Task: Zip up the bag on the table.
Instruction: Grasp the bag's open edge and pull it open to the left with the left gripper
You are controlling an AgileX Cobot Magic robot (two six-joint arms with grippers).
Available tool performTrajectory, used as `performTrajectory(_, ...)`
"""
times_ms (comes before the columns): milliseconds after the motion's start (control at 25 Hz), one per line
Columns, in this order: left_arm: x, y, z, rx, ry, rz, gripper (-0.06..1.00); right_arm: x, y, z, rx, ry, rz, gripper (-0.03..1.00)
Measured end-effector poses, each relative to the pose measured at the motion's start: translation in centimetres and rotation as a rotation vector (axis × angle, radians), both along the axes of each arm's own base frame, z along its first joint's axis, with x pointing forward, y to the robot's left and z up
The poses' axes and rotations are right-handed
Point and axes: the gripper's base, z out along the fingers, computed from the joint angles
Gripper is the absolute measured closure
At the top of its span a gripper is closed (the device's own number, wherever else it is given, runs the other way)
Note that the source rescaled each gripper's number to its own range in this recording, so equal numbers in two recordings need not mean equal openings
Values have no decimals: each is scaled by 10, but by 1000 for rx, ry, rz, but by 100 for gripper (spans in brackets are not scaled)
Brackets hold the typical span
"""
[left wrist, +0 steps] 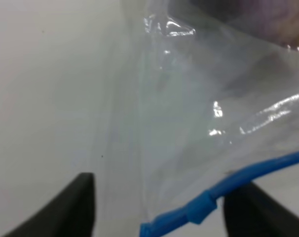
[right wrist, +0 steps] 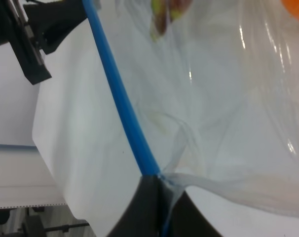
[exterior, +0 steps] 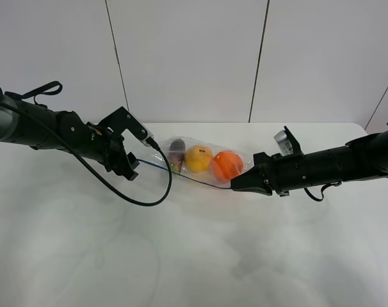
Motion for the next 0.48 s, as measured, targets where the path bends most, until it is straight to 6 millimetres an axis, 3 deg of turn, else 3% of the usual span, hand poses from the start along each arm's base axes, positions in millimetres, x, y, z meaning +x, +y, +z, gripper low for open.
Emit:
performTrajectory(160, 0, 0, 0, -1, 0, 1, 14, 0, 0, 0, -1, -2, 1, 97)
performTrajectory(480, 3, 10, 0, -46, 15, 77, 12, 0, 0, 0, -1, -3, 2, 97)
